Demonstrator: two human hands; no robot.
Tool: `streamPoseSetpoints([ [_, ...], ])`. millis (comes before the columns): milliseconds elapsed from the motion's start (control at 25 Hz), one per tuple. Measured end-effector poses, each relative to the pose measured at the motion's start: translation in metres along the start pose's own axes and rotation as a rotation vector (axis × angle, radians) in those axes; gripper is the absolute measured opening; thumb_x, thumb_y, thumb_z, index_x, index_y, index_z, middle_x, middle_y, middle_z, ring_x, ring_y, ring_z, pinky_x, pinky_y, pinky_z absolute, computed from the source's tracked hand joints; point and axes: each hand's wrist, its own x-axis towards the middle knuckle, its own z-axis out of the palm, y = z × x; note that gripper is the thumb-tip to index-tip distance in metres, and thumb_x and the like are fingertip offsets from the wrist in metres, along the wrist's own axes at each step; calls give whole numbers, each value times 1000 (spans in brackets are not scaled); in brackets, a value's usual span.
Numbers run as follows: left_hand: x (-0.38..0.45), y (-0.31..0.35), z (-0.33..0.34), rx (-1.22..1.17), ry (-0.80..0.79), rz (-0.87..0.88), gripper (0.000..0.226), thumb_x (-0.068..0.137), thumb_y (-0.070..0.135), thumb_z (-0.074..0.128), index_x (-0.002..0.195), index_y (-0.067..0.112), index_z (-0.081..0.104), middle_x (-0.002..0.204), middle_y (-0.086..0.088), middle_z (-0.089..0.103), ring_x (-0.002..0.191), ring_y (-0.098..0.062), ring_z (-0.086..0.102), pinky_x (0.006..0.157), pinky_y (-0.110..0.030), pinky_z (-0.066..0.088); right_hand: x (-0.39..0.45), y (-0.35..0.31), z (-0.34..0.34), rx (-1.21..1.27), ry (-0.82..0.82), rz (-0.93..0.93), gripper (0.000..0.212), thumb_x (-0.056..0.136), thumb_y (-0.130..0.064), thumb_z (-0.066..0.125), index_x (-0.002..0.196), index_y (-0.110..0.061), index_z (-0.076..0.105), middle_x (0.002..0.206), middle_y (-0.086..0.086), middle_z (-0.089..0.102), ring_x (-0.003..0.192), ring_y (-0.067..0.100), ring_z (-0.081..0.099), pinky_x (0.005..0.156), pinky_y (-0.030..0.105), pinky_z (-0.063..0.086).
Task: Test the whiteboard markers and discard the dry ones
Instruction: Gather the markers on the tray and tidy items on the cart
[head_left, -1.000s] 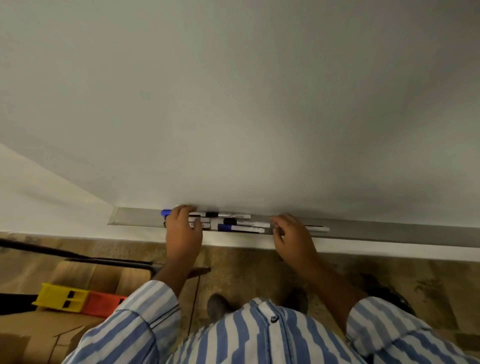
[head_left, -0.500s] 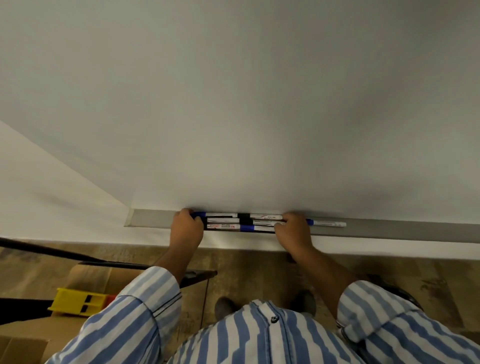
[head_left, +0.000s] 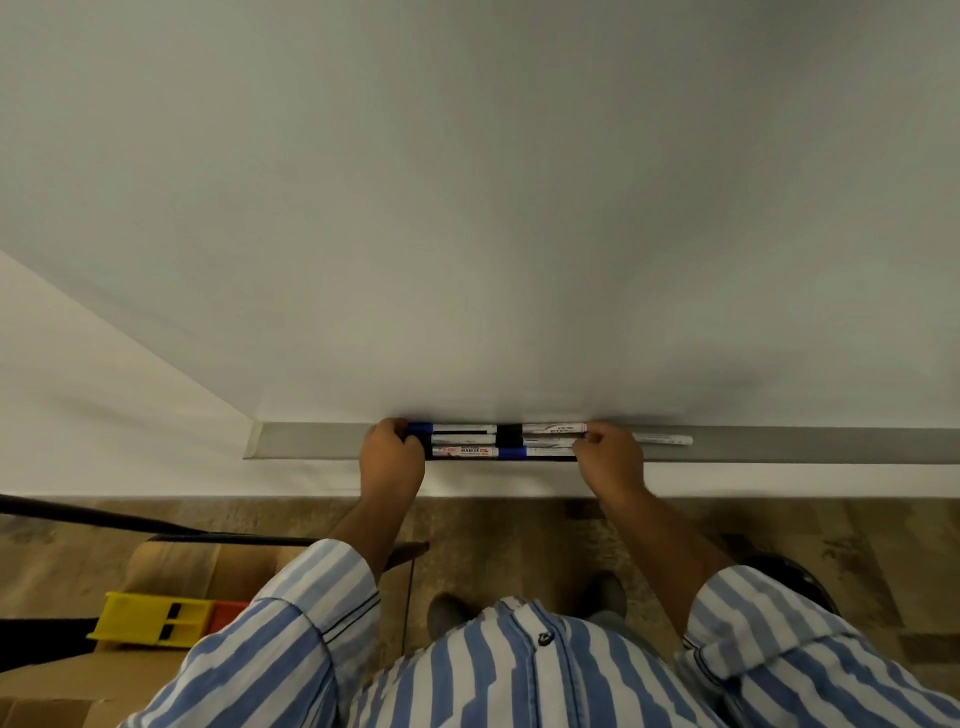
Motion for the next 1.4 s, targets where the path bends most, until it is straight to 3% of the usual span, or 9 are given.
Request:
streamPoseSetpoints([
  [80, 1, -1, -1, -17, -6, -6, 34, 102, 6, 52, 135, 10, 63, 122, -10, 67, 96, -20, 64, 85, -31, 50, -2, 1, -1, -18, 31, -37, 11, 94, -5, 64, 87, 0, 71, 77, 13, 67, 73, 31, 63, 63, 34, 48],
  [200, 1, -4, -8, -86, -5, -9, 36, 101, 5, 56, 137, 10, 62, 128, -8, 66, 108, -20, 63, 99, -33, 51, -12, 5, -2, -37, 140, -154, 11, 94, 1, 67, 100, 1, 76, 92, 19, 74, 86, 37, 70, 80, 42, 58],
  [320, -8, -5, -11, -184, 18, -3, 33, 102, 7, 60, 134, 12, 62, 127, -5, 66, 113, -20, 64, 102, -33, 52, -23, 2, 3, -32, 120, -220, 24, 97, 0, 68, 121, -2, 75, 112, 15, 77, 104, 30, 71, 95, 32, 53],
  [480, -30, -7, -19, -275, 45, -8, 31, 102, 12, 63, 133, 17, 61, 124, 0, 64, 115, -17, 62, 98, -30, 52, -35, -22, 26, -18, -47, -350, 20, 102, -9, 67, 120, -11, 77, 114, 4, 76, 101, 13, 67, 96, 26, 53],
  [760, -76, -27, -53, -281, 114, 43, 31, 99, 15, 68, 127, 26, 63, 126, 9, 61, 119, -6, 58, 89, -15, 47, -62, -68, 80, -50, -372, -486, 16, 99, -12, 73, 113, -15, 80, 105, -4, 76, 100, 12, 71, 96, 29, 57],
  [1000, -120, -53, -60, -380, 130, -26, 33, 96, 16, 72, 125, 28, 61, 124, 7, 62, 114, -9, 62, 99, -29, 56, -93, -82, 126, -194, -650, -553, 17, 101, -13, 70, 117, -18, 75, 105, -7, 74, 101, 5, 69, 78, 11, 52],
  [1200, -143, -79, -64, -601, 300, -252, 25, 95, 4, 70, 118, 12, 63, 109, -4, 67, 103, -24, 68, 74, -19, 57, -110, -91, 155, -354, -848, -712, 20, 99, -12, 72, 117, -20, 75, 105, -10, 74, 100, 2, 68, 90, 20, 57],
  [1320, -155, -102, -59, -708, 471, -452, 24, 94, 4, 71, 116, 11, 64, 112, -6, 66, 109, -26, 65, 91, -32, 56, -118, -98, 174, -447, -948, -825, 19, 98, -14, 73, 115, -21, 77, 103, -10, 75, 97, 0, 68, 91, 21, 58],
  [1400, -163, -118, -56, -755, 516, -545, 24, 95, 12, 72, 116, 18, 63, 115, -8, 67, 105, -24, 64, 94, -39, 53, -122, -100, 188, -496, -1003, -855, 20, 97, -16, 73, 116, -20, 77, 105, -6, 76, 98, 5, 70, 92, 25, 60],
])
